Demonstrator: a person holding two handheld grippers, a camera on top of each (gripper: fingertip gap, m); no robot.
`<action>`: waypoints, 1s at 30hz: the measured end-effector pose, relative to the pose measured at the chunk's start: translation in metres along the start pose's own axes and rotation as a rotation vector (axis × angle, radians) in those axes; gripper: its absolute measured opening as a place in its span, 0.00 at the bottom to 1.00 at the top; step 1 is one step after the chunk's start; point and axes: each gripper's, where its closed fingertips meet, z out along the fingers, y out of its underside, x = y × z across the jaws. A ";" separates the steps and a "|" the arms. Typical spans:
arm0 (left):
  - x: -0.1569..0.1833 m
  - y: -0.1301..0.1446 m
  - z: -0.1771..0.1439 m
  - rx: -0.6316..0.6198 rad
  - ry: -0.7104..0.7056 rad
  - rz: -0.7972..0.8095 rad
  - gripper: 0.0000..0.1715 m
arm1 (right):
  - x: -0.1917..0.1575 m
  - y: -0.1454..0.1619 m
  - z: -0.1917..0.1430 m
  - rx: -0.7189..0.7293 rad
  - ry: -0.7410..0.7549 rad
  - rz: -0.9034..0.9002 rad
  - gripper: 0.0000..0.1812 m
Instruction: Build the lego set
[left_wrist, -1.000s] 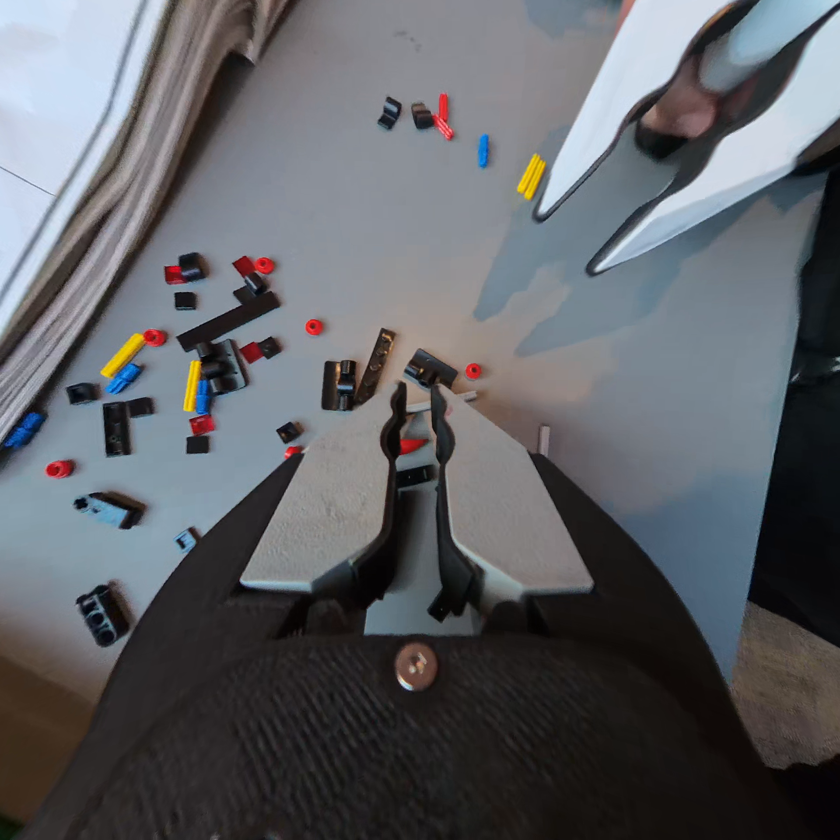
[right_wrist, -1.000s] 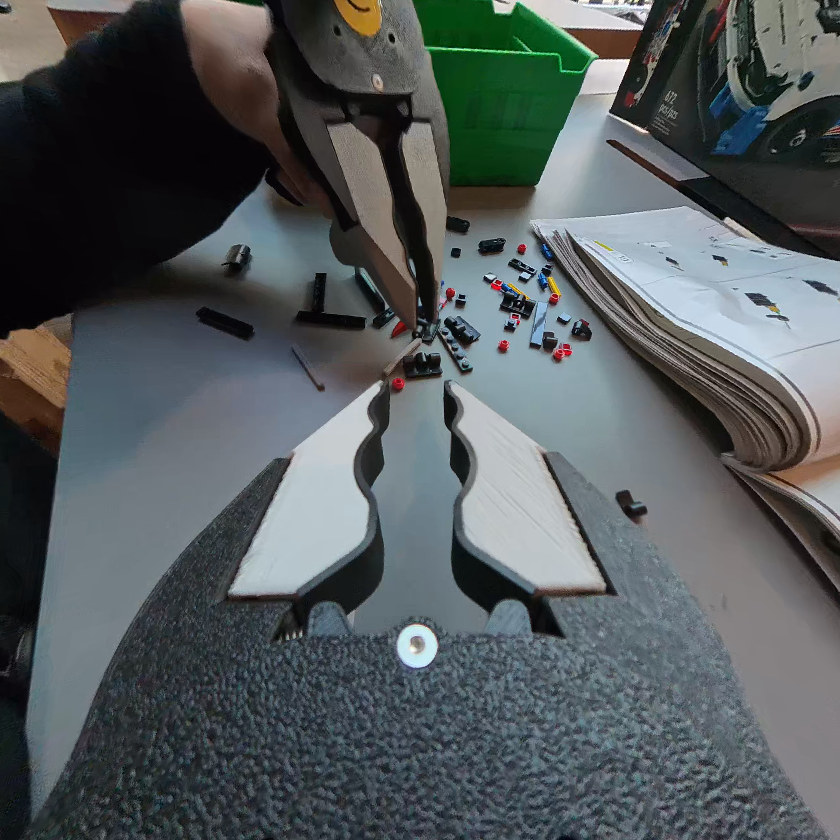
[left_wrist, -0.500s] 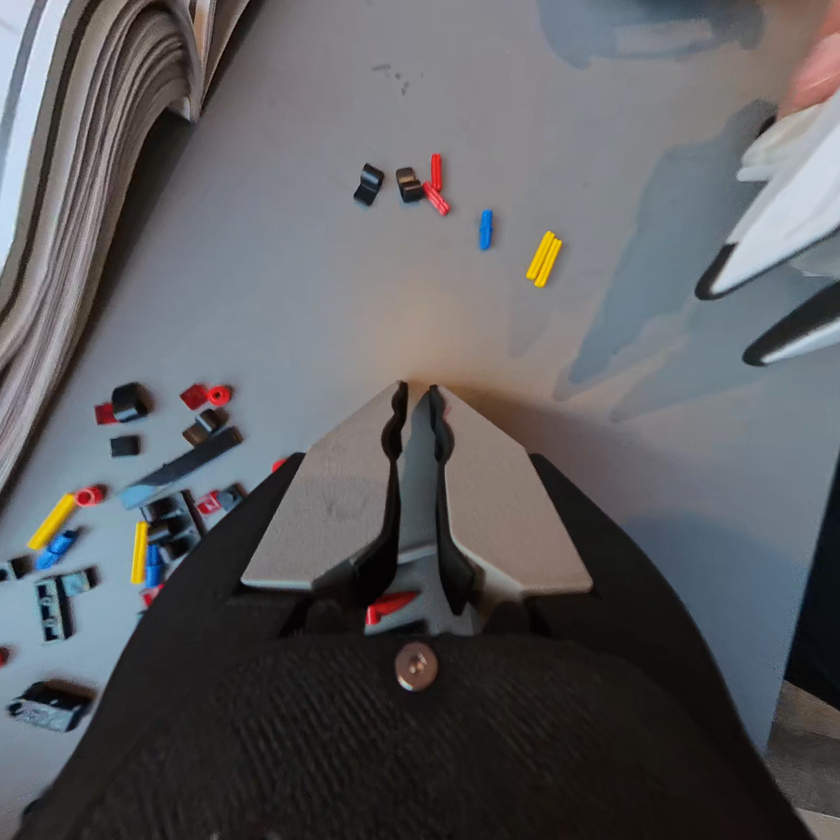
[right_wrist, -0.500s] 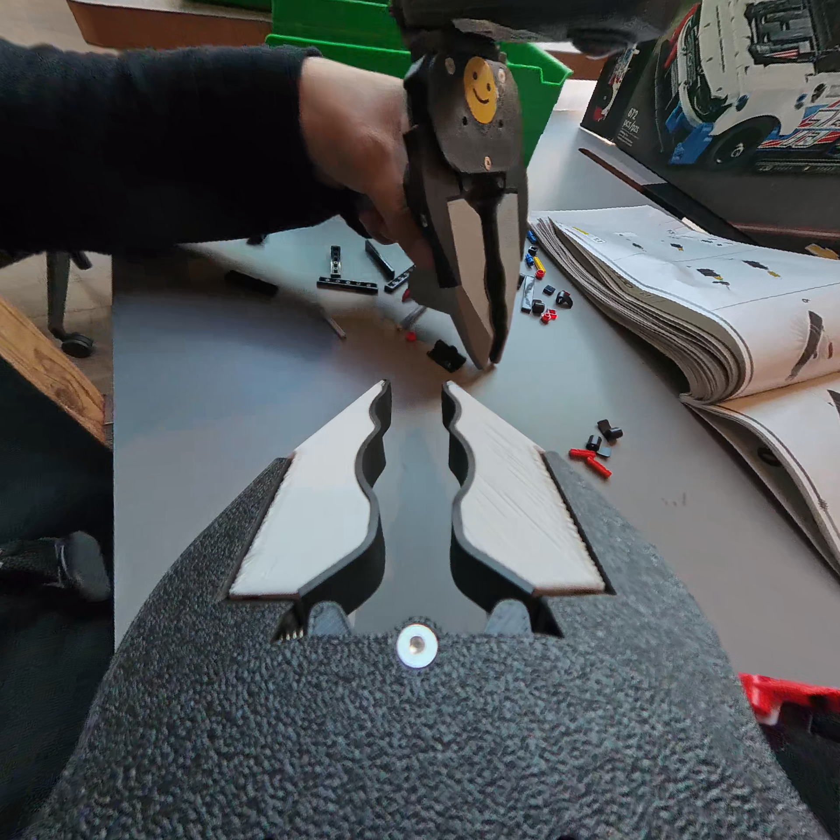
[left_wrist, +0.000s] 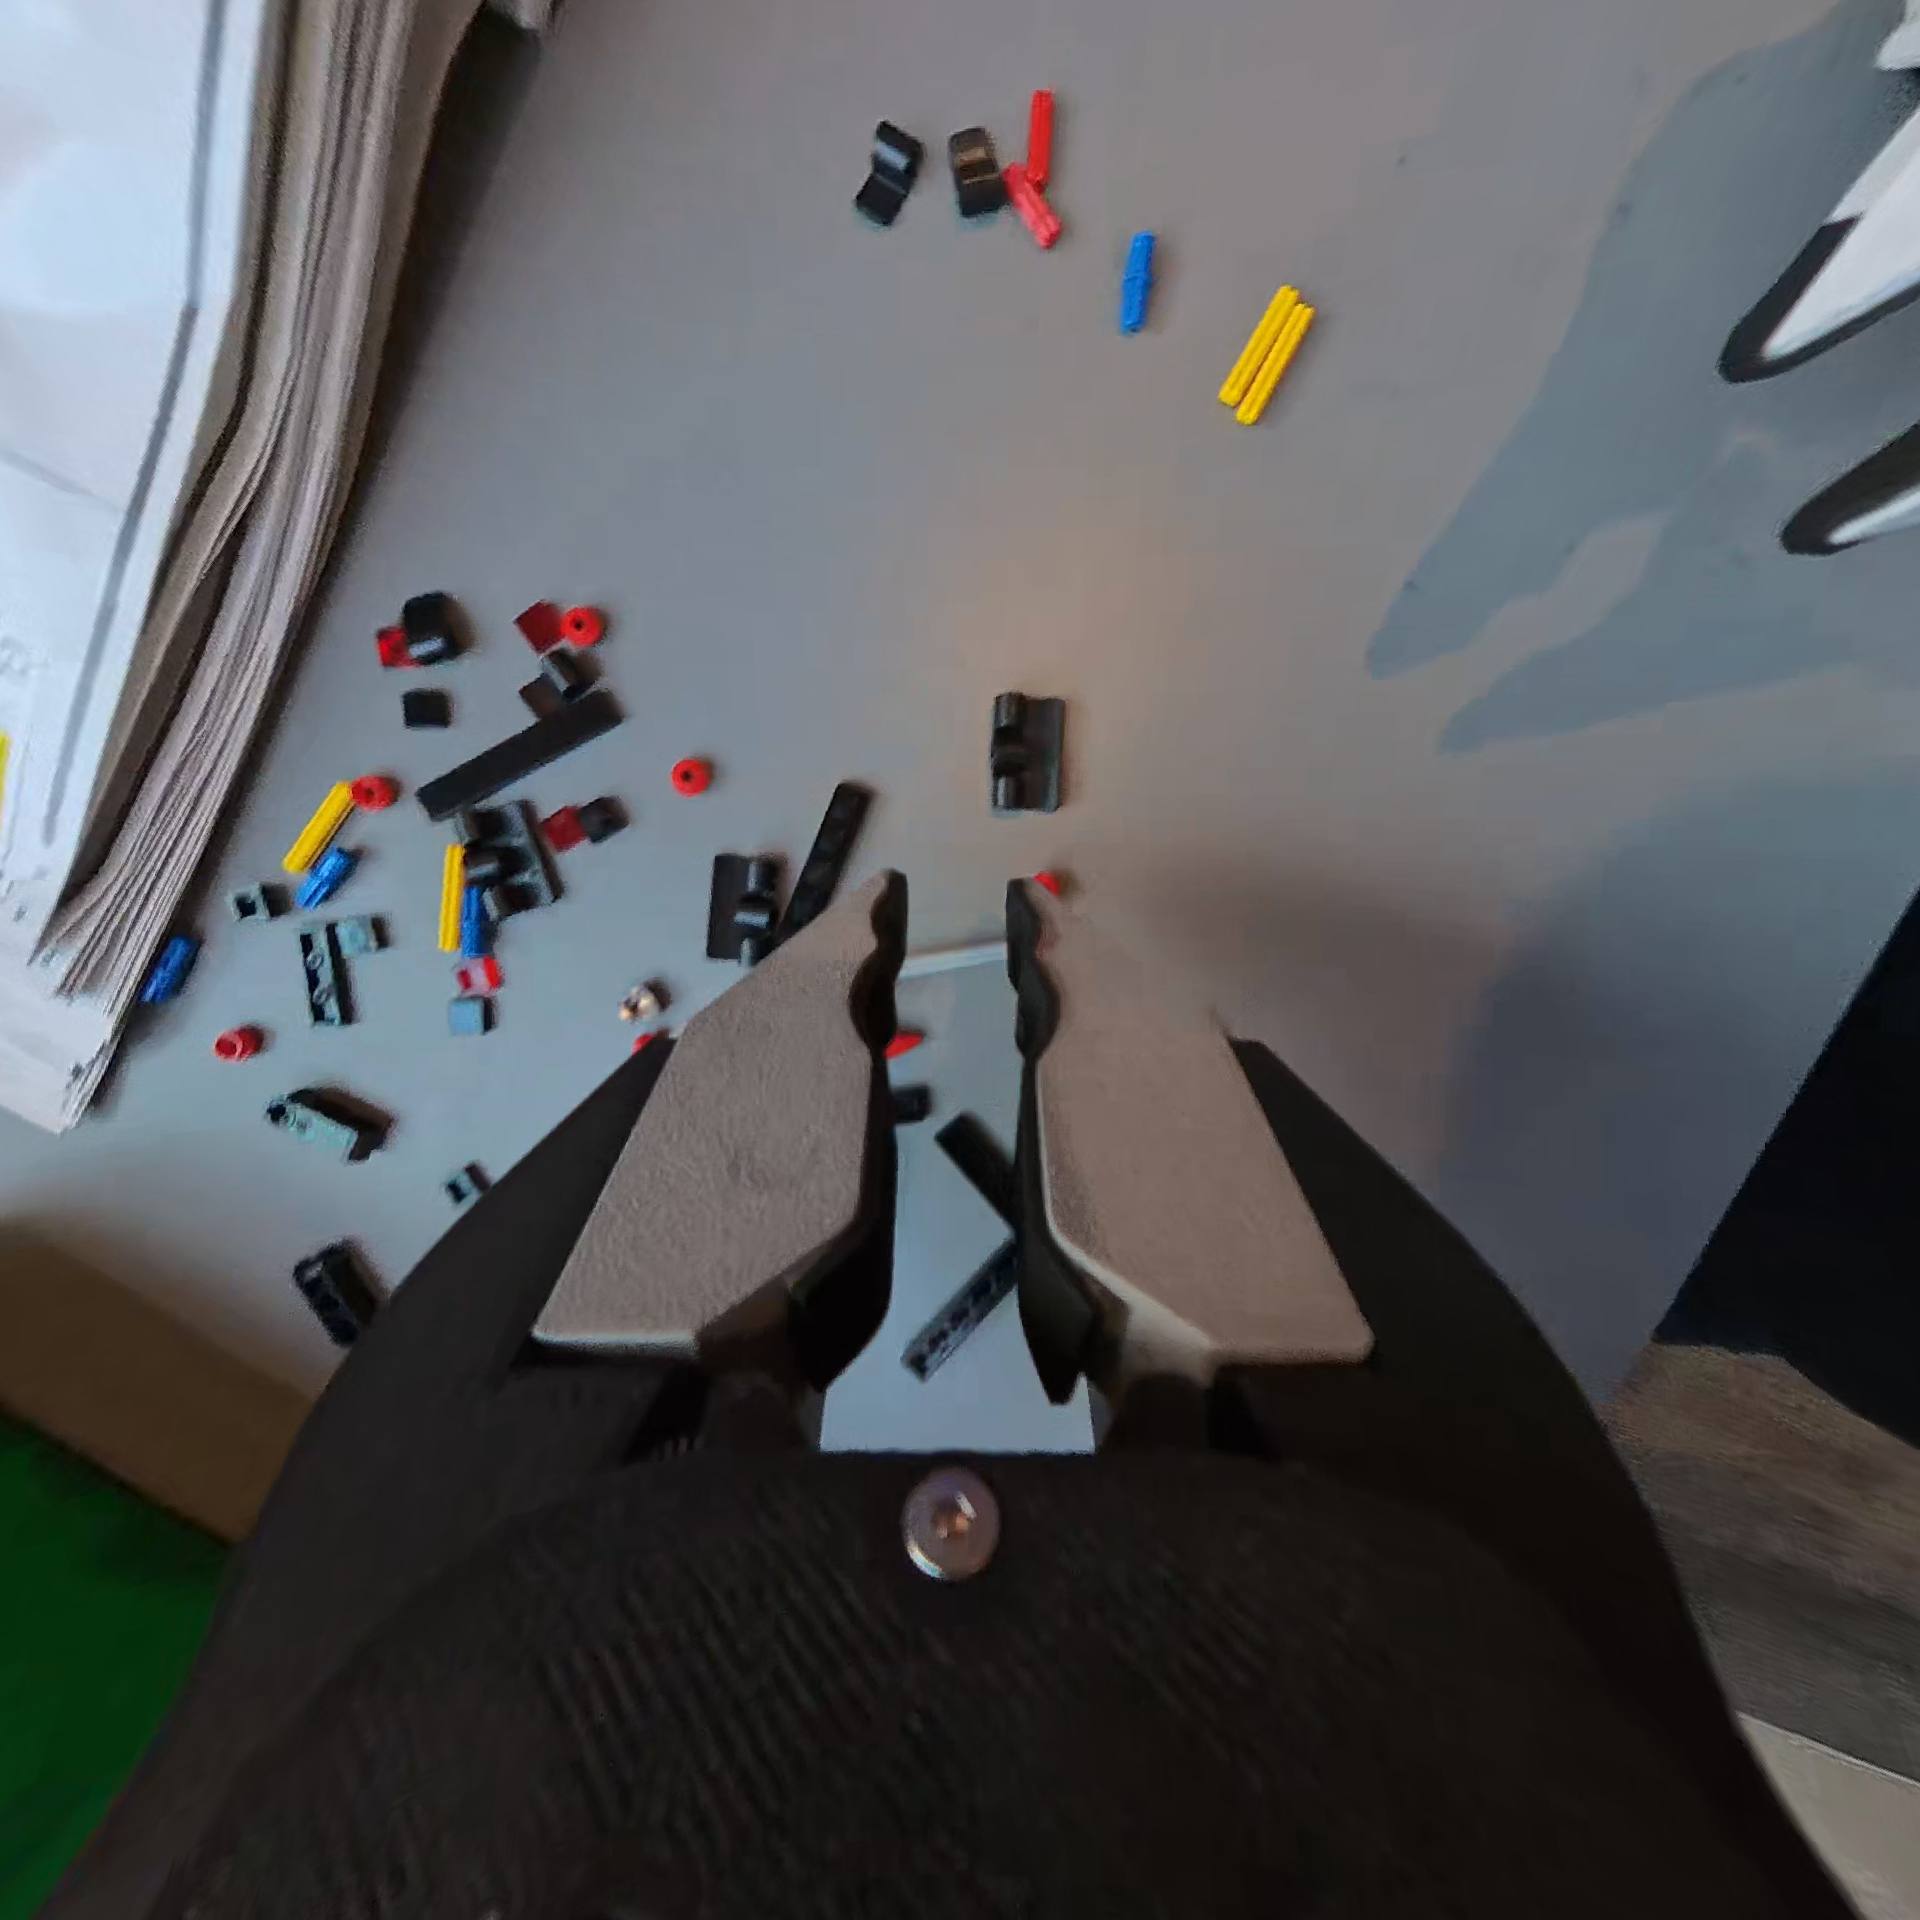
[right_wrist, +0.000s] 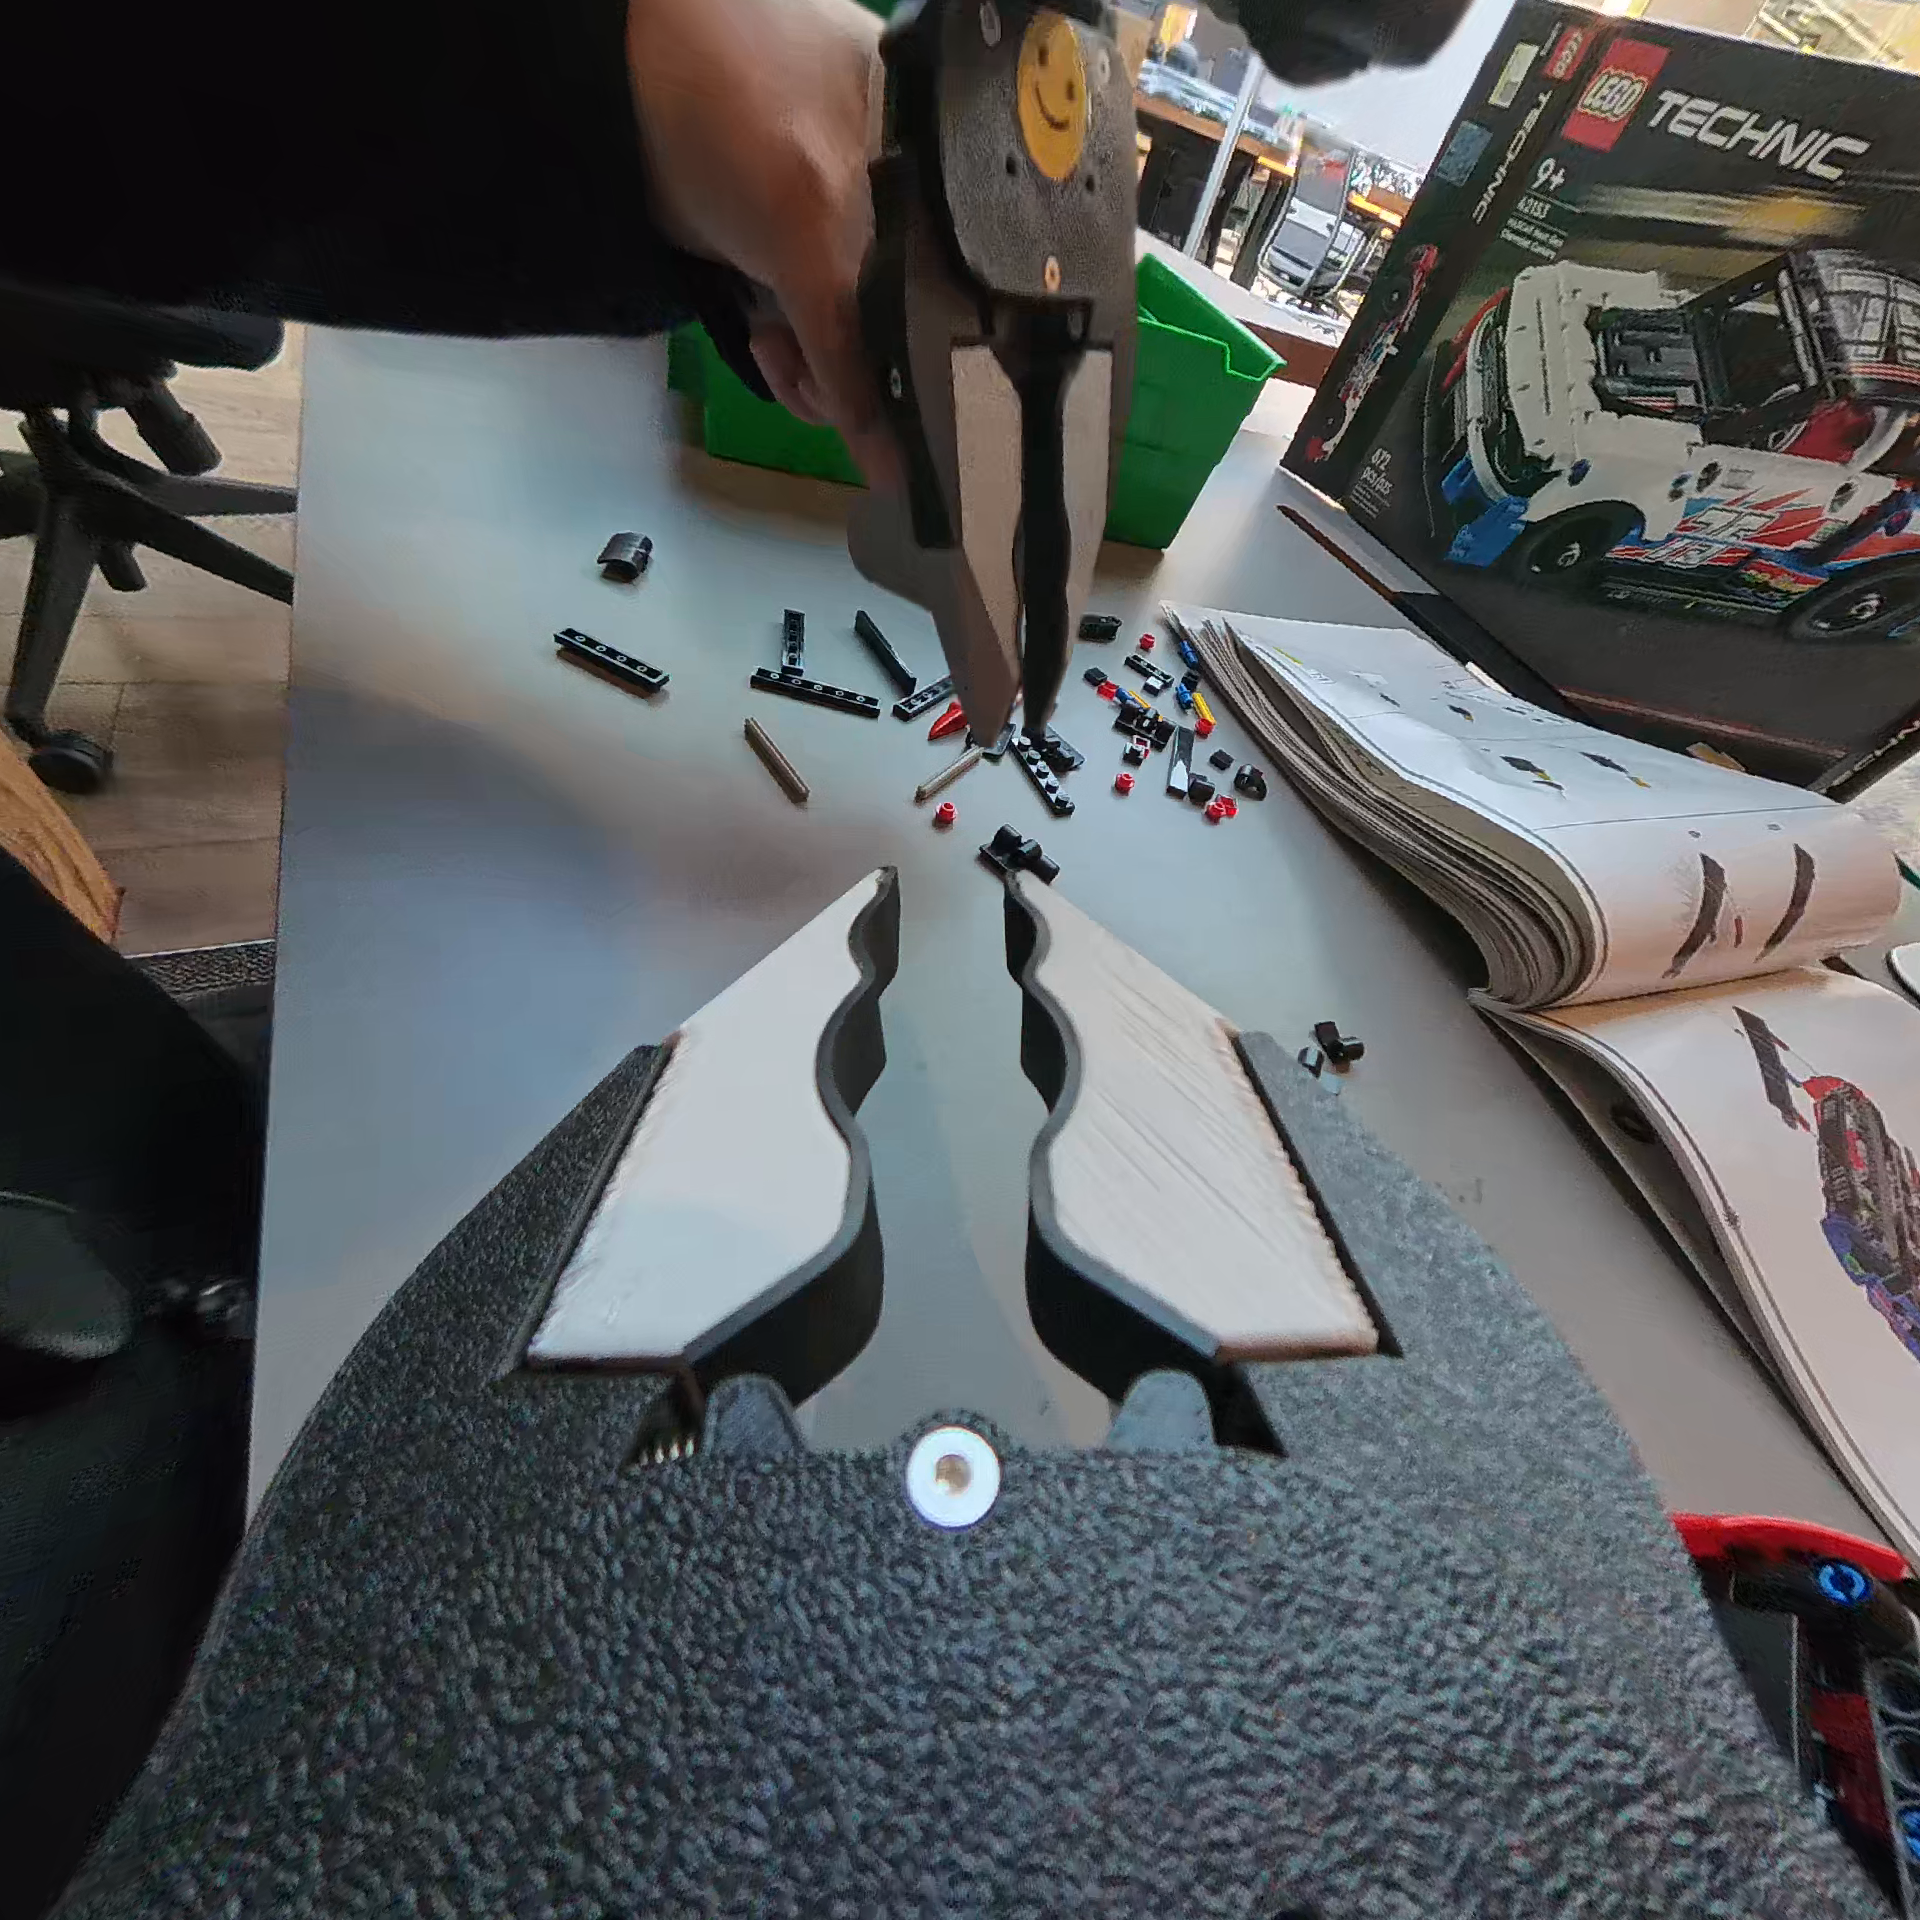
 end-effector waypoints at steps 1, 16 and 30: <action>0.006 -0.005 0.007 -0.012 0.005 0.020 0.10 | 0.000 -0.001 -0.001 0.008 0.000 0.000 0.11; 0.012 -0.075 0.059 -0.068 0.023 0.104 0.09 | -0.003 -0.009 -0.010 0.069 -0.011 0.011 0.10; -0.037 0.032 -0.010 -0.186 -0.135 -0.029 0.08 | -0.004 -0.009 -0.010 0.073 -0.025 0.021 0.10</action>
